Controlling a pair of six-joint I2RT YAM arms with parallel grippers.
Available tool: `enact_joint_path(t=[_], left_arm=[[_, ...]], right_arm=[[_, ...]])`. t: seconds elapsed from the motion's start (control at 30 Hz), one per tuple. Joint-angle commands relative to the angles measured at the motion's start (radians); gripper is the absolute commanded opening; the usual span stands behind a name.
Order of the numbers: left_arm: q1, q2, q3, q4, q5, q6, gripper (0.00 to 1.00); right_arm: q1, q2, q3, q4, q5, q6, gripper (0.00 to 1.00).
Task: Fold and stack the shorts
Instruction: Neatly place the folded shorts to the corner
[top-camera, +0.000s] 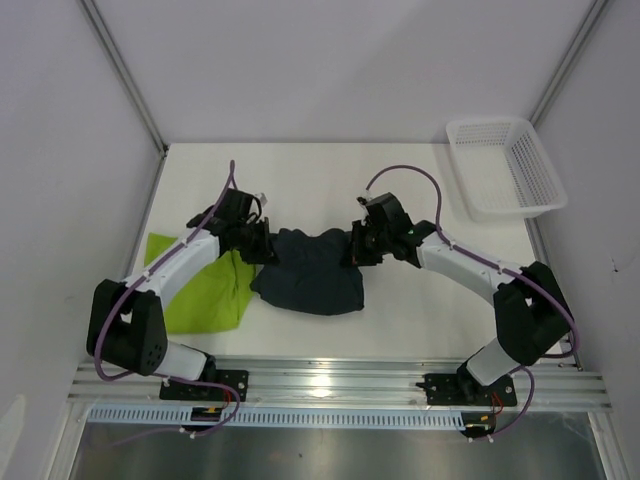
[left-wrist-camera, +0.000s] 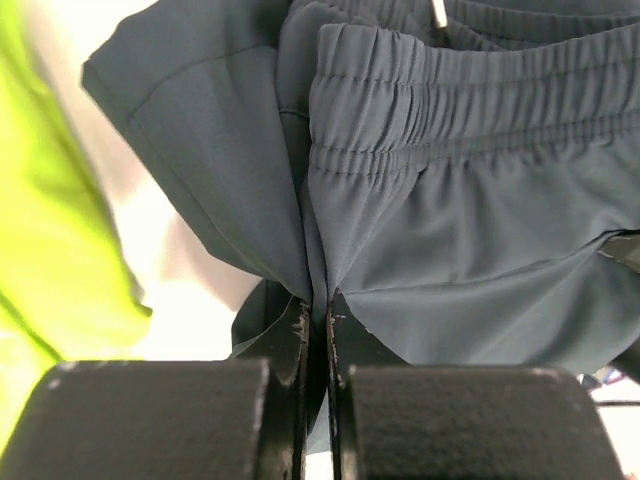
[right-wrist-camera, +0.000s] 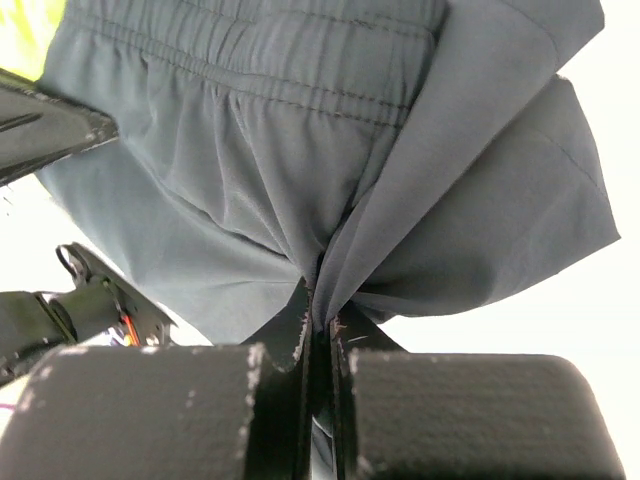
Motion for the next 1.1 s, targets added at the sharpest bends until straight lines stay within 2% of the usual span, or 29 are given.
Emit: enact_joint_path(t=[0.0,0.13,0.33,0.37,0.4,0.47,0.5,0.57,0.6,0.63,0.7,0.9,1.07], left_arm=[[-0.027,-0.01,-0.052,0.092,0.063,-0.022,0.0],[-0.07,0.01,-0.113,0.136,0.065,-0.036,0.0],[-0.119,0.111,-0.159,0.239,0.083,-0.061,0.0],[-0.128,0.122,-0.159,0.258,0.083,-0.067,0.01],[-0.142,0.133,-0.159,0.264,0.083,-0.07,0.06],[-0.15,0.15,-0.162,0.273,0.068,-0.075,0.2],[-0.153,0.148,-0.164,0.275,0.065,-0.076,0.44],[-0.153,0.133,-0.173,0.272,0.045,-0.076,0.68],[-0.151,0.126,-0.175,0.267,0.037,-0.075,0.88],[-0.153,0.116,-0.175,0.262,0.028,-0.075,0.98],[-0.151,0.09,-0.182,0.255,0.014,-0.073,0.99],[-0.148,0.075,-0.187,0.242,-0.017,-0.073,0.99],[-0.145,0.118,-0.192,0.276,-0.004,-0.072,0.99]], right_arm=[[-0.014,-0.085,-0.071,0.051,-0.03,-0.008,0.0],[-0.049,-0.094,-0.179,0.066,-0.048,-0.02,0.0],[-0.09,-0.021,-0.242,0.095,-0.071,-0.045,0.0],[-0.092,-0.01,-0.246,0.1,-0.079,-0.049,0.02],[-0.092,0.004,-0.252,0.103,-0.081,-0.049,0.13],[-0.092,0.007,-0.266,0.12,-0.079,-0.048,0.37],[-0.092,0.005,-0.269,0.121,-0.078,-0.048,0.55],[-0.092,-0.004,-0.275,0.115,-0.065,-0.046,0.73],[-0.093,-0.011,-0.279,0.115,-0.061,-0.046,0.85],[-0.096,-0.027,-0.283,0.12,-0.061,-0.045,0.9],[-0.106,-0.042,-0.303,0.129,-0.074,-0.037,0.99],[-0.121,-0.057,-0.329,0.157,-0.075,-0.025,1.0],[-0.074,-0.041,-0.326,0.171,0.011,0.003,0.98]])
